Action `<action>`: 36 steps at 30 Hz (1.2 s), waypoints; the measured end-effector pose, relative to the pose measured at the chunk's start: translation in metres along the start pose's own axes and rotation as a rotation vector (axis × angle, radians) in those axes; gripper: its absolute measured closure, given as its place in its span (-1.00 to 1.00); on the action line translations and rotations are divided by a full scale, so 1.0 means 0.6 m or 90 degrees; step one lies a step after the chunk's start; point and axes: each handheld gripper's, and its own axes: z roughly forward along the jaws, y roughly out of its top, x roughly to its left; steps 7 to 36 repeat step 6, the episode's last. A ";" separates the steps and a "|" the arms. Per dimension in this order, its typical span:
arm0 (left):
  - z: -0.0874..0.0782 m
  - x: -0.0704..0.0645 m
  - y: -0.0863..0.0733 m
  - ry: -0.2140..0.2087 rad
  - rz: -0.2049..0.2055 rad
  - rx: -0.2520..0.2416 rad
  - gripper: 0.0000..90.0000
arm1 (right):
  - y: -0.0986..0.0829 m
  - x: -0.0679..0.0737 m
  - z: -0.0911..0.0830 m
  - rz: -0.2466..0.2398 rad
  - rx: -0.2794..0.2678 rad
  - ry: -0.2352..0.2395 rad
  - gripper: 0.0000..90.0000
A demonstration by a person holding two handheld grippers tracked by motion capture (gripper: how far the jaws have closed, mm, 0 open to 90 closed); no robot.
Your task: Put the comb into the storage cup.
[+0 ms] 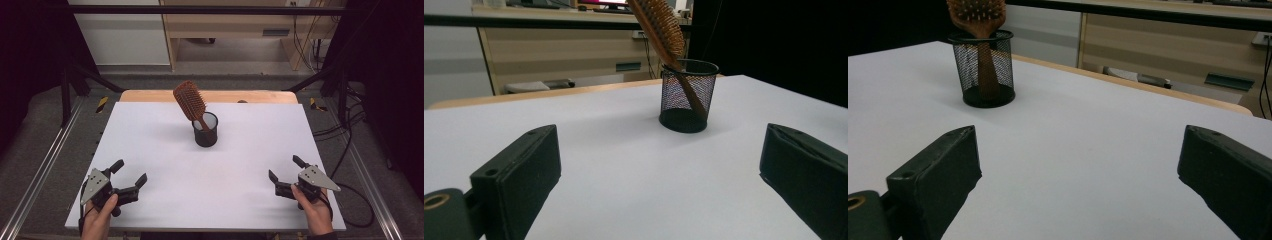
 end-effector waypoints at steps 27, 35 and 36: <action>-0.001 0.009 0.000 0.022 -0.007 0.009 -0.94 | -0.001 0.001 0.007 0.004 0.007 0.004 -0.93; -0.001 0.009 0.000 0.022 -0.007 0.009 -0.94 | -0.001 0.001 0.007 0.004 0.007 0.004 -0.93; -0.001 0.009 0.000 0.022 -0.007 0.009 -0.94 | -0.001 0.001 0.007 0.004 0.007 0.004 -0.93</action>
